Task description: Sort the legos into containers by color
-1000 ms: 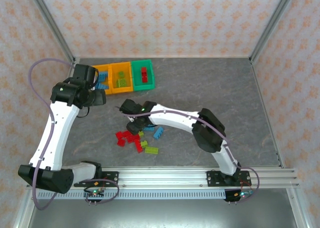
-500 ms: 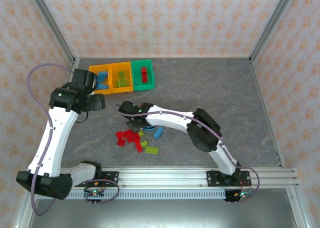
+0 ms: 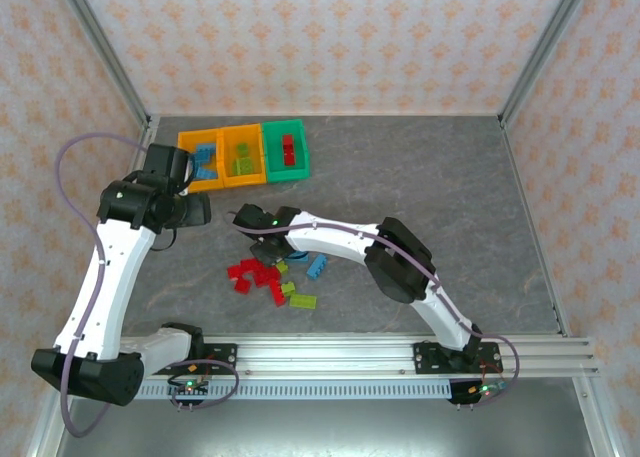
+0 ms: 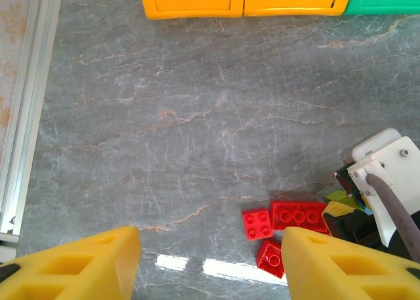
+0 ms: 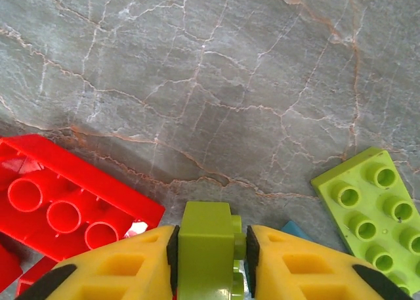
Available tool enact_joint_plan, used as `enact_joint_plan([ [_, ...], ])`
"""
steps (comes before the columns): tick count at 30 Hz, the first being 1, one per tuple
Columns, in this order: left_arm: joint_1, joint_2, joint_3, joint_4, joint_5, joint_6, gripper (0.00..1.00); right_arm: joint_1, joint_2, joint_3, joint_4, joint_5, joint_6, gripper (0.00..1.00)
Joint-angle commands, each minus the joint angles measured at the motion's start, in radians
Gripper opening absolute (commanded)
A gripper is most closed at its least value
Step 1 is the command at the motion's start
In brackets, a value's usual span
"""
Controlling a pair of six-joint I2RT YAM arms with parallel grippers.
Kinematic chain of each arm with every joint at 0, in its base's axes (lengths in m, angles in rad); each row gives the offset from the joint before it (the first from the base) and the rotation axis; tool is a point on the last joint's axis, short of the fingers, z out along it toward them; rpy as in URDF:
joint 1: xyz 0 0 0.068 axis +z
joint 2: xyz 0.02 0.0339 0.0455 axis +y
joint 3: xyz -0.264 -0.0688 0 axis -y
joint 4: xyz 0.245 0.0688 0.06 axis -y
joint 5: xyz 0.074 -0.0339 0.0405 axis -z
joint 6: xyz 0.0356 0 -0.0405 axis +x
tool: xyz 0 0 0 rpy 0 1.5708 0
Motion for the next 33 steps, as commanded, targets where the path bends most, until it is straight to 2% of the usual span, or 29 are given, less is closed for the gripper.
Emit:
enact_joint_plan([
  [1,0.004,-0.027,-0.01,-0.014,-0.006,-0.013,0.59,-0.004,0.009,0.022,-0.04,0.037,0.013,0.4],
  [7,0.004,-0.04,-0.03,-0.008,-0.006,-0.022,0.59,-0.005,0.03,0.021,-0.06,0.004,-0.01,0.43],
  [14,0.004,-0.037,-0.044,0.003,0.001,-0.034,0.59,-0.006,0.067,0.053,-0.056,-0.027,-0.027,0.36],
  [18,0.004,-0.037,-0.044,-0.001,-0.005,-0.029,0.59,-0.013,0.033,0.05,-0.038,-0.004,-0.014,0.27],
  [21,0.004,-0.041,-0.033,-0.004,-0.005,-0.027,0.59,-0.041,-0.041,0.043,-0.002,-0.005,0.027,0.22],
  [27,0.004,-0.053,0.004,0.014,0.04,-0.045,0.59,-0.122,-0.164,0.074,0.125,0.029,0.099,0.21],
  [30,0.005,-0.052,0.01,0.035,0.078,-0.059,0.6,-0.152,-0.133,0.132,0.225,0.07,0.105,0.22],
  [33,0.004,-0.051,0.004,0.048,0.118,-0.083,0.61,-0.182,-0.025,0.263,0.3,0.099,0.111,0.22],
])
